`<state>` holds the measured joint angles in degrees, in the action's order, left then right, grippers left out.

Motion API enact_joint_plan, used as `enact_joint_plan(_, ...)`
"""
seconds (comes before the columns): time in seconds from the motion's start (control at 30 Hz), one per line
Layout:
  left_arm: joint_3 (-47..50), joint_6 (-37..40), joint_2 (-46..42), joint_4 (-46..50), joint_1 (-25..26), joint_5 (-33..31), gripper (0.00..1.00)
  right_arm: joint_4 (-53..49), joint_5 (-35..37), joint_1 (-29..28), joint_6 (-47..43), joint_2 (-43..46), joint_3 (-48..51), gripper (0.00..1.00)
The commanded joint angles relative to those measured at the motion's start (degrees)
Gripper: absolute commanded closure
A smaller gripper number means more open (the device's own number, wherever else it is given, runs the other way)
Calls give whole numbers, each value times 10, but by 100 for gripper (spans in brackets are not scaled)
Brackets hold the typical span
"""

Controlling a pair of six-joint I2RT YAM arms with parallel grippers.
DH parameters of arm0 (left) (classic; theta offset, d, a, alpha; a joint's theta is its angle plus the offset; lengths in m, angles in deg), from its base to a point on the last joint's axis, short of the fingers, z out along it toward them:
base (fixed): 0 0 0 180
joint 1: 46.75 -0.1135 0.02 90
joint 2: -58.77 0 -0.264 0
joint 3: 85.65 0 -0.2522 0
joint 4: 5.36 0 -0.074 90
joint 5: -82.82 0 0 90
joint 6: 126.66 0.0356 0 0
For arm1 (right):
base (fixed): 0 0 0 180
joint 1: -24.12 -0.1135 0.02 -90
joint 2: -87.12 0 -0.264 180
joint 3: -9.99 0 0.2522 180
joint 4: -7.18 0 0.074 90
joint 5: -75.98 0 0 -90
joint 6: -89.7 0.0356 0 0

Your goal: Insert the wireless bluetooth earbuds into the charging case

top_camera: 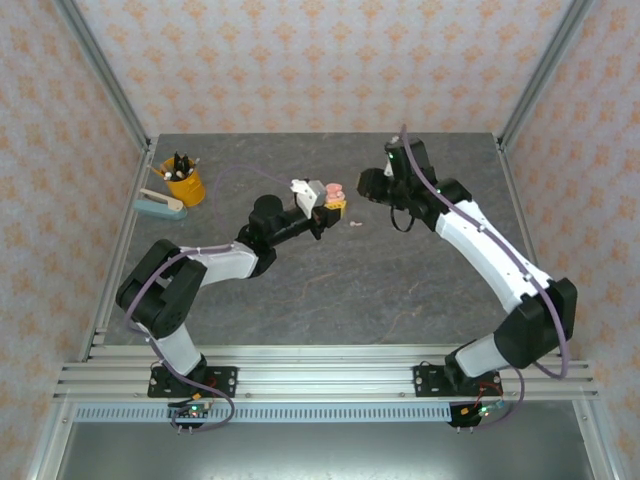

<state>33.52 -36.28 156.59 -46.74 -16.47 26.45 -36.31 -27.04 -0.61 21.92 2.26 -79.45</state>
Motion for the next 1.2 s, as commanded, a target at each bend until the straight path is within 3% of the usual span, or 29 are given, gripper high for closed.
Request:
enact_joint_plan(0.0, 17, 2, -19, -27, -8, -36, 100, 38, 23, 31, 59, -44, 79, 54)
enact_joint_plan(0.3, 44, 17, -66, 25, -23, -92, 100, 42, -8, 27, 60, -183, 21, 47)
enact_joint_plan(0.77, 100, 25, -171, 76, -58, -165, 100, -7, -35, -60, 61, -356, -162, 47)
enact_joint_plan(1.17, 130, 29, -228, 101, -77, -189, 100, -9, -84, -82, 41, -418, -246, 57)
